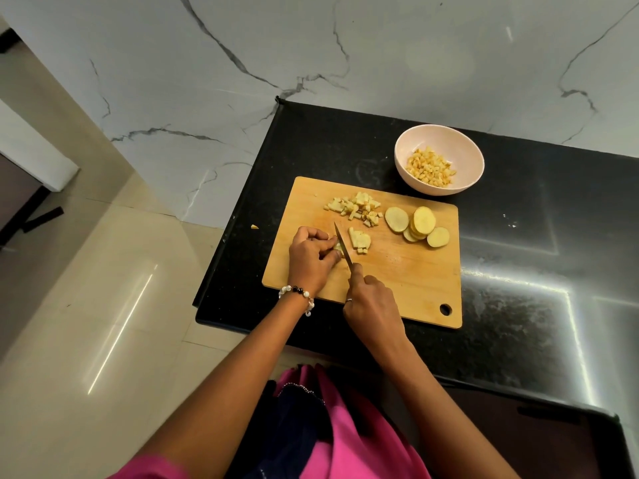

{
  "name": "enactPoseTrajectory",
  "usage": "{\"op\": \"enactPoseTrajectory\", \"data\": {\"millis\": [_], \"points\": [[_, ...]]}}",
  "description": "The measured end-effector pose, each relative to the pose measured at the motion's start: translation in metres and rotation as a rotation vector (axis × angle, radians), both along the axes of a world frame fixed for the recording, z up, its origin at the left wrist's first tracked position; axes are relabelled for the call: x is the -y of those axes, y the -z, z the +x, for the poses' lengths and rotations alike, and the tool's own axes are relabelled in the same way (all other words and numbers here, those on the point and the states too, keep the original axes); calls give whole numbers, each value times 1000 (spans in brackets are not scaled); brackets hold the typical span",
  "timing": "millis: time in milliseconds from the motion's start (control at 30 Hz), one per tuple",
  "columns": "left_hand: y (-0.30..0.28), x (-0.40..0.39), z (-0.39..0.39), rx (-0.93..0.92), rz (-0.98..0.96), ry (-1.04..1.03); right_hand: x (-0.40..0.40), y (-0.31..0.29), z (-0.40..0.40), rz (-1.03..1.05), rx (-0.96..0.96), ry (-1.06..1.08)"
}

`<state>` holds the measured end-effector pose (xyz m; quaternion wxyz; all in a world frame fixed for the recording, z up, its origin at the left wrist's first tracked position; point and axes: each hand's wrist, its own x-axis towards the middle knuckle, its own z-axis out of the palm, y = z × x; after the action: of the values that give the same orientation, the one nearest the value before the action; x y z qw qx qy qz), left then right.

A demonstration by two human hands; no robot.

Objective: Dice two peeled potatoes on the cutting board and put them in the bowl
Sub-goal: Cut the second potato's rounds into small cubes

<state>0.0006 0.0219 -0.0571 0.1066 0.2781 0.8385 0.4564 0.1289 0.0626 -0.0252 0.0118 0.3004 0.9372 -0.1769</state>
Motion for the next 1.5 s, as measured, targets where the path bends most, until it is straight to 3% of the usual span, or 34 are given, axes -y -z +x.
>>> {"op": "enactPoseTrajectory", "data": {"millis": [433,767,1000,1233,1500], "points": [[-2,1,1,-17,-11,2,7,6,22,94,5,18],[-3,5,-2,-9,-15,-32,-1,-3,10,-61,-83,29],[-1,3,0,-39,19,-68,9,-1,8,-81,-29,51],[2,2,1,-44,51,-77,19,3,-9,62,7,37],[2,2,3,-50,48,-94,21,-1,28,71,118,2]]}}
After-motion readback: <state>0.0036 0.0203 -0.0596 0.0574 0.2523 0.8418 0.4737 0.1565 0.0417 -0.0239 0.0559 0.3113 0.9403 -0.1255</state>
